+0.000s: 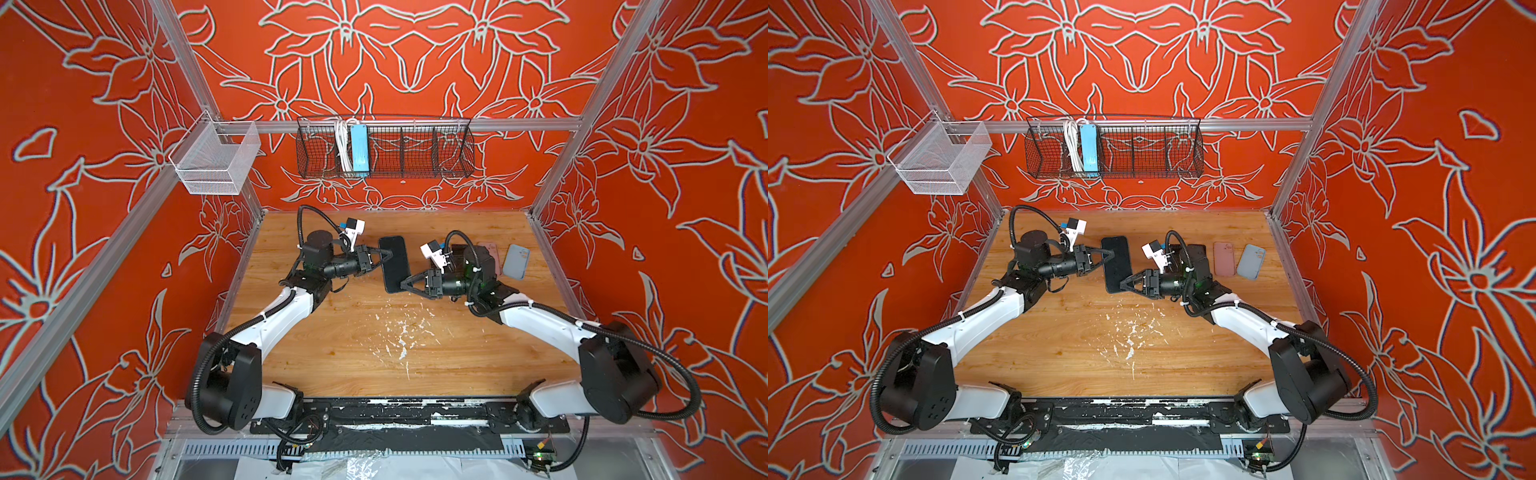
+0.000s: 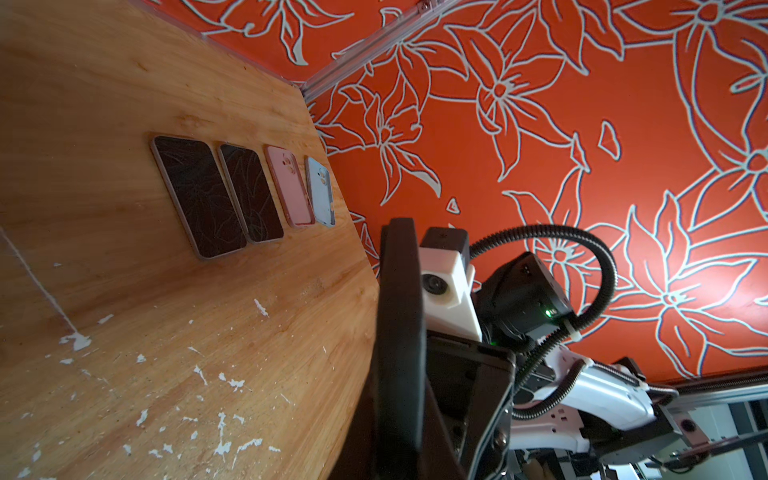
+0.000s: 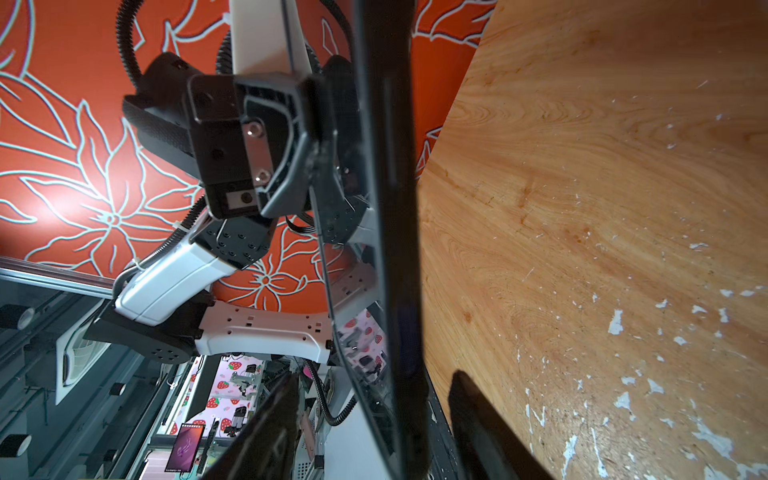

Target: Take the phone out of the phone case

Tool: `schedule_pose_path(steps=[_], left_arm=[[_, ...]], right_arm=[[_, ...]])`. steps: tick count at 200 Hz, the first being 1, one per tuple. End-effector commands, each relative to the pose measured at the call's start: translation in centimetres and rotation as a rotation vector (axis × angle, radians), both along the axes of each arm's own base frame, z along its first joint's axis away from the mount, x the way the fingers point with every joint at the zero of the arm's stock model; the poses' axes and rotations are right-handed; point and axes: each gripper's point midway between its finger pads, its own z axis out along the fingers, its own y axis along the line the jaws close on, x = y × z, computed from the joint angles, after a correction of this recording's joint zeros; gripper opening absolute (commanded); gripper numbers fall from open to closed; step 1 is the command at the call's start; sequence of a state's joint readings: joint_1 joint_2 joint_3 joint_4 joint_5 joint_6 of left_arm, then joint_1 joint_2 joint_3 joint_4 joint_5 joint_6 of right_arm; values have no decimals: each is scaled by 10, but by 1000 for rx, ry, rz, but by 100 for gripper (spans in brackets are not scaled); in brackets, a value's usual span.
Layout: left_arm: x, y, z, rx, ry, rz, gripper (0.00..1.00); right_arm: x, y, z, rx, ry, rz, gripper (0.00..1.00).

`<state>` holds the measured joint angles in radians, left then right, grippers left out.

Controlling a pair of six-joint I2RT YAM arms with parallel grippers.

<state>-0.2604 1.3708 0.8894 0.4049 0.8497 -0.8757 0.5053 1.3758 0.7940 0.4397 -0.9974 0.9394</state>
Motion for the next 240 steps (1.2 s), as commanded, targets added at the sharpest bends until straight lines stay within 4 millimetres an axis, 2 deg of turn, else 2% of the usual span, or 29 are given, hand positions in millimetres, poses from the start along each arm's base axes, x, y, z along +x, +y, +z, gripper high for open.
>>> schedule_pose_path(steps=[1,19,30,79,120,149,203,240], left_arm=[[13,13,47,-63,-112,131,0],[22,23,56,-97,-109,220,0],[28,29,60,-125,-95,276,0],[49,48,74,-364,-44,417,0],[54,39,86,-402,-36,405,0],[51,37,90,-411,-47,418,0],[43,26,87,-421,-35,428,0],[37,29,85,-428,-34,453,0]], right_arm=[[-2,-12,15,8,-60,-75,71],[-4,-23,19,-4,-71,-123,93],[-4,-29,18,-21,-68,-163,97],[-2,-43,30,43,-108,-278,95],[4,-48,41,76,-157,-354,88],[7,-39,44,64,-176,-370,81],[10,-15,65,140,-243,-382,77],[12,0,76,166,-277,-402,76]])
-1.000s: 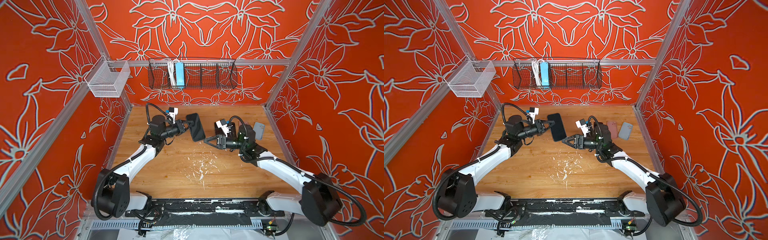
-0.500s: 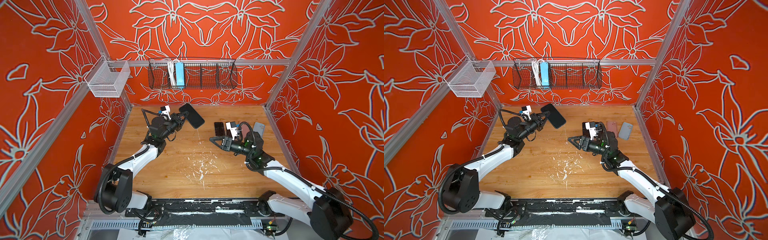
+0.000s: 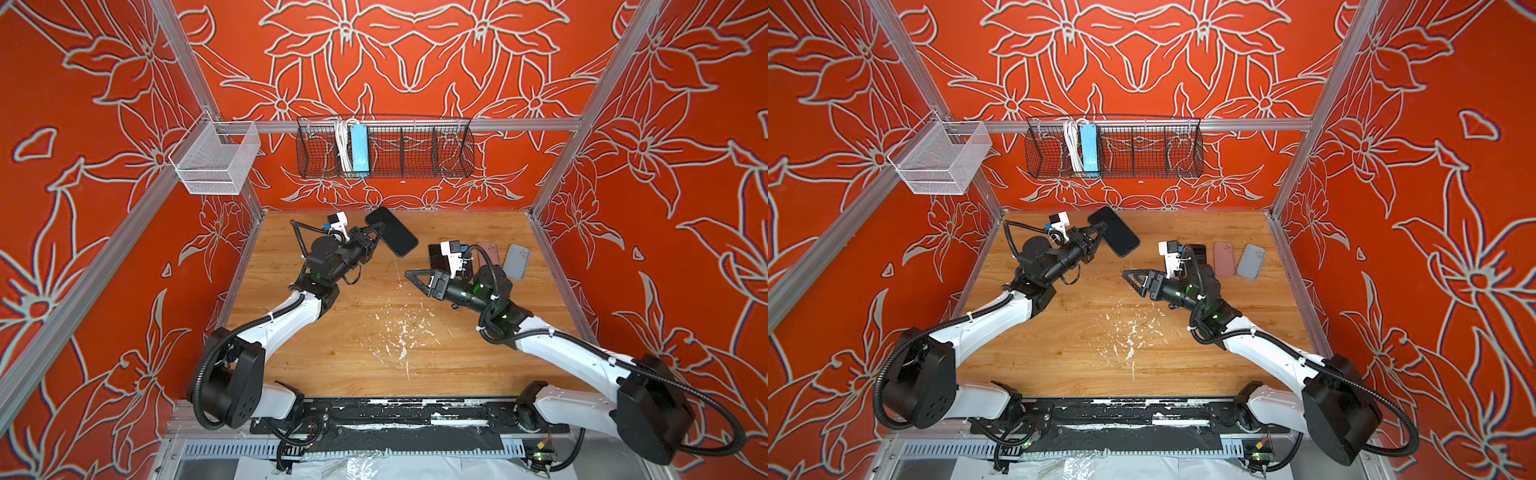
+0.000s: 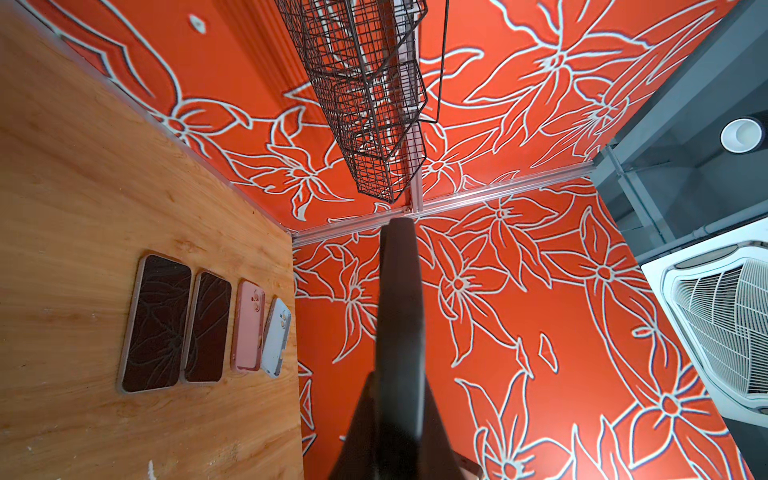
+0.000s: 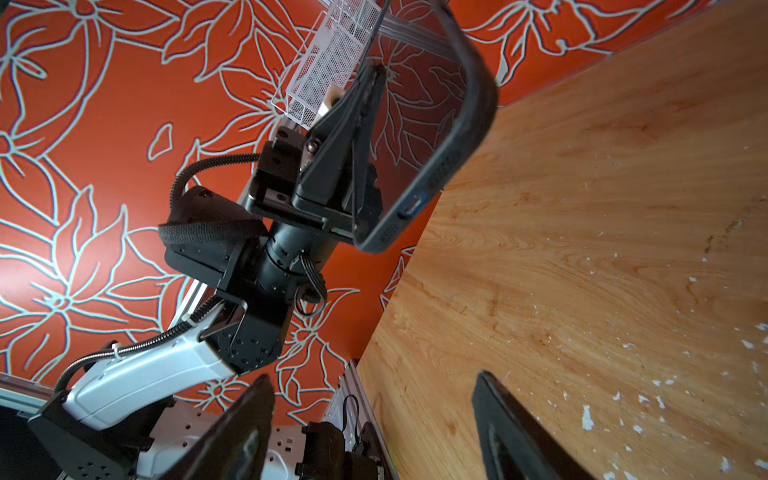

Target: Take the phone out of the phone case

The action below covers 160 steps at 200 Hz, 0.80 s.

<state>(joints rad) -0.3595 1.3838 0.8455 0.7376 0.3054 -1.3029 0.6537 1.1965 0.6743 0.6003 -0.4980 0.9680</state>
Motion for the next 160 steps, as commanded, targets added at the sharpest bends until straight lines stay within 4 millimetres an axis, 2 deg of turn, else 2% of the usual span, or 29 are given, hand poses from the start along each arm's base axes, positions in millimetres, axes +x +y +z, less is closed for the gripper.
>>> schedule_pose_path(steps=[1,52,103,129,160], left_arm=[[-14,8,41,-63,-124,32,0],[-25,13,39,-69,-122,53,0],[-28,8,39,-70,-123,41,0],[-27,6,37,-70,-118,38,0],[-26,6,34,-72,-112,41,0]], right_arm=[[6,5,39,79,-107,-49,76],[18,14,42,118,-105,-79,74],[27,25,44,144,-102,-95,72],[29,29,47,149,-109,-98,69],[31,34,46,152,-107,-103,60]])
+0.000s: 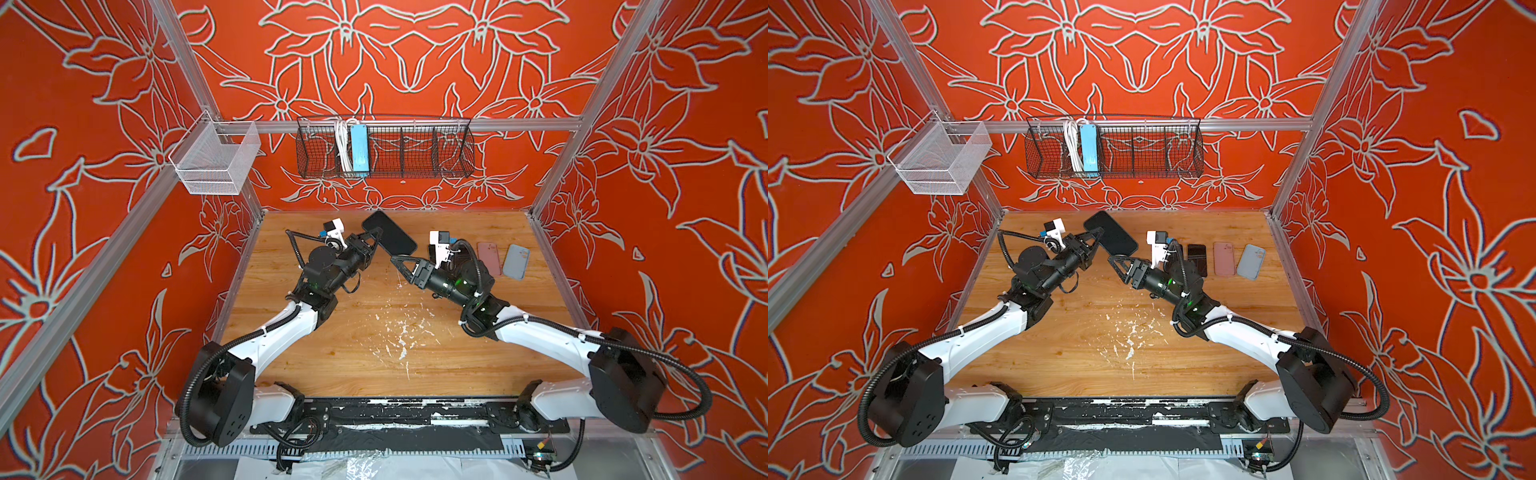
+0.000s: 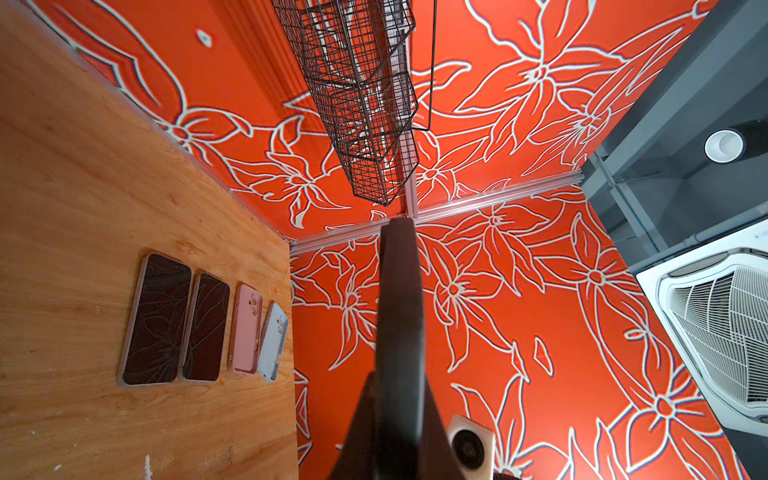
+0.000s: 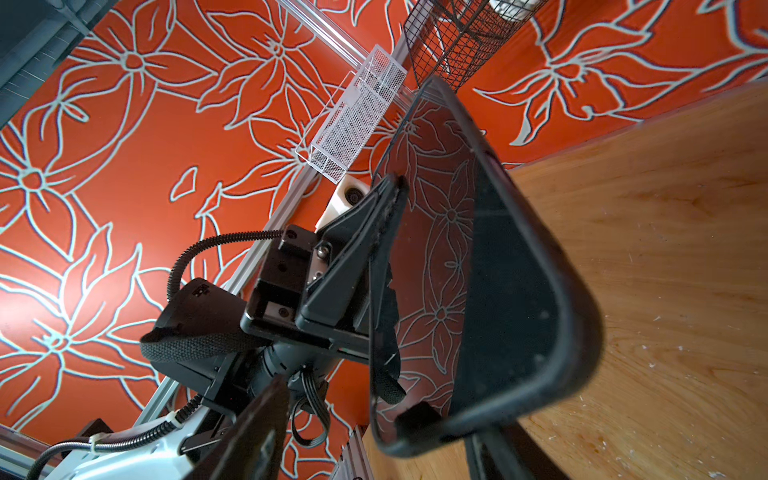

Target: Take the phone out of the phone case

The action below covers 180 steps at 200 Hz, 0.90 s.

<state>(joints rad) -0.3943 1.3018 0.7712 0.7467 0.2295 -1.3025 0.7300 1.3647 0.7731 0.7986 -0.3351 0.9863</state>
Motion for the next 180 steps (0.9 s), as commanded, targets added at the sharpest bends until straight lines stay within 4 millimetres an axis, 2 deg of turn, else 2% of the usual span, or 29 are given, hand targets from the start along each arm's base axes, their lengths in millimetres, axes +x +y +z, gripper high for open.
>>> schedule_pose_path(steps=[1,34,89,132,180], left_arm=[[-8,2,33,-56,-101,1,0],[-7,2,29,-58,-90,3,0],[-7,4,26,-59,-84,12,0],[-5,4,19,-70,-60,13,0],[-4,4,13,-105,-2,12,0]], right_arm=[[4,3,19,54,-31,-17,59],[8,8,17,58,-27,-22,42],[12,12,15,63,-31,-44,32],[15,15,11,52,-36,-56,19],[12,23,0,-51,-133,-55,12]])
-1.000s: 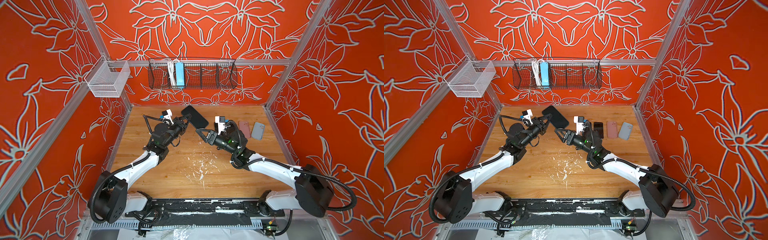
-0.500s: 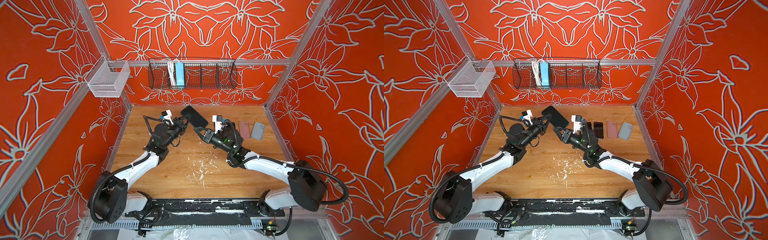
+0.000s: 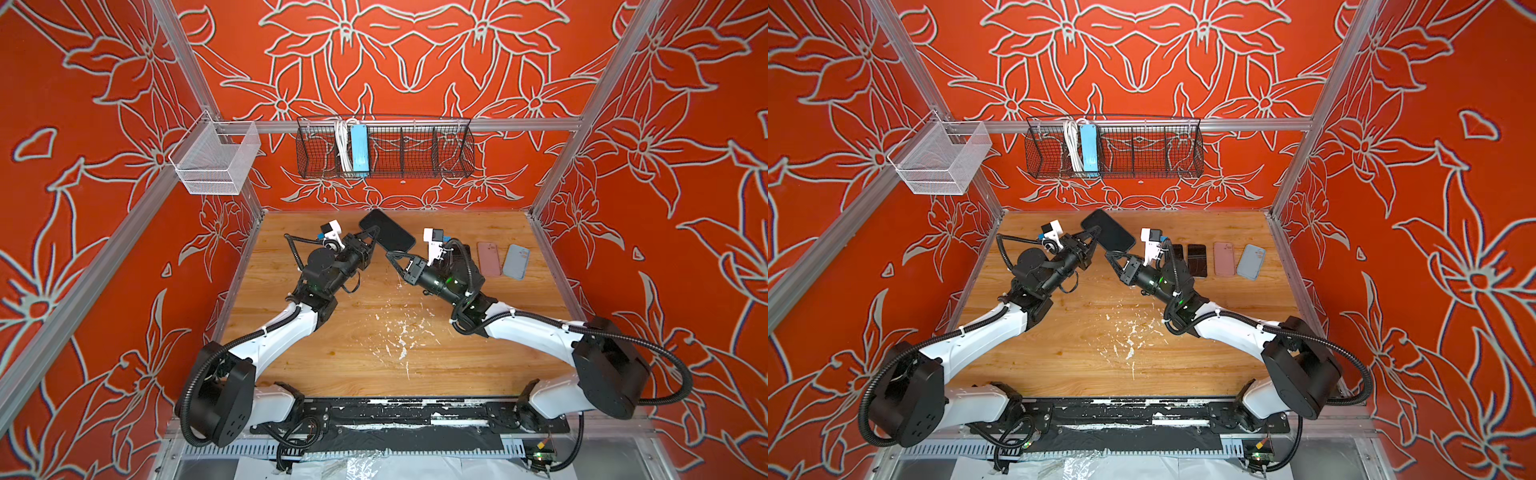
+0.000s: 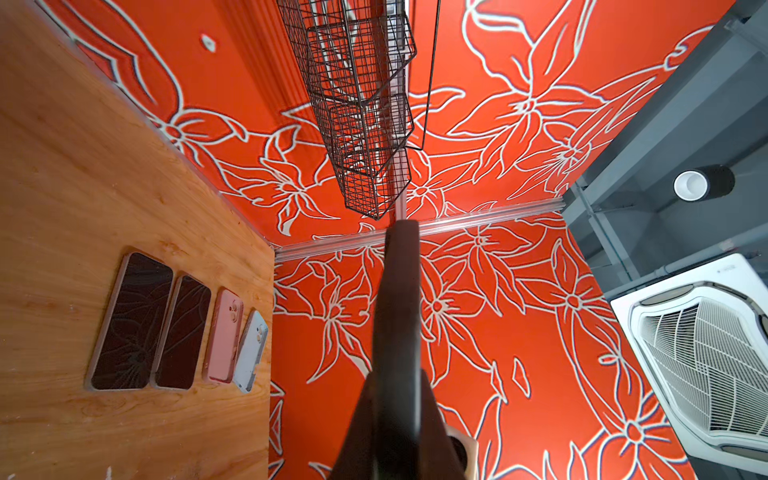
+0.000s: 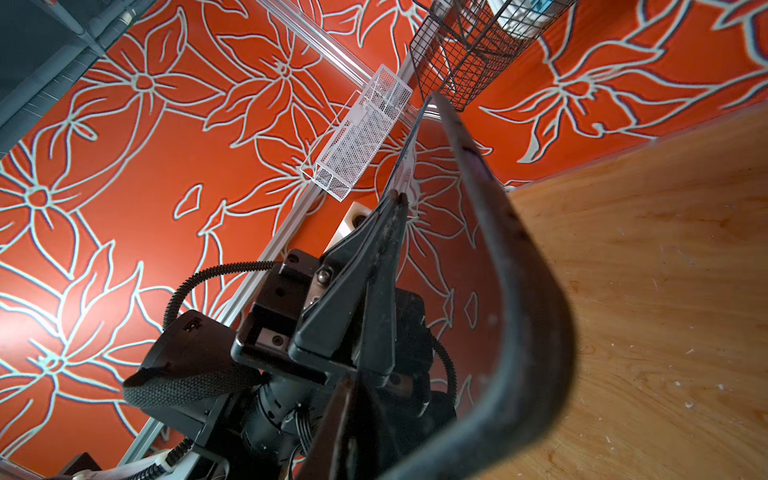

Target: Take the phone out of the phone case

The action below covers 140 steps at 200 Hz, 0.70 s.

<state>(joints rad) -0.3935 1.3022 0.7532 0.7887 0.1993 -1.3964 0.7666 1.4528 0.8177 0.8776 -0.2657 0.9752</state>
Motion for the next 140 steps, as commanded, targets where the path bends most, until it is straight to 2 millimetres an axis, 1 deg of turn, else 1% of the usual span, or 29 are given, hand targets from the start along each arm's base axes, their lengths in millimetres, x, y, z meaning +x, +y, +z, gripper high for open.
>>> schedule_pose_path(steps=[1,17,53,82,140], left_arm=[[-5,-1,12,-17,-35,-3,0],[-6,0,12,-34,-17,-4,0],[-9,5,5,-85,49,10,0],[-11,5,5,-122,77,-1,0],[-14,1,13,-160,112,-33,0]], right_arm=[[2,7,-3,-81,-106,-24,12],[1,5,-11,-129,-145,-40,11],[6,-4,-37,-289,-222,-107,10],[10,-12,-57,-411,-242,-145,9],[17,-28,-80,-566,-284,-233,9]])
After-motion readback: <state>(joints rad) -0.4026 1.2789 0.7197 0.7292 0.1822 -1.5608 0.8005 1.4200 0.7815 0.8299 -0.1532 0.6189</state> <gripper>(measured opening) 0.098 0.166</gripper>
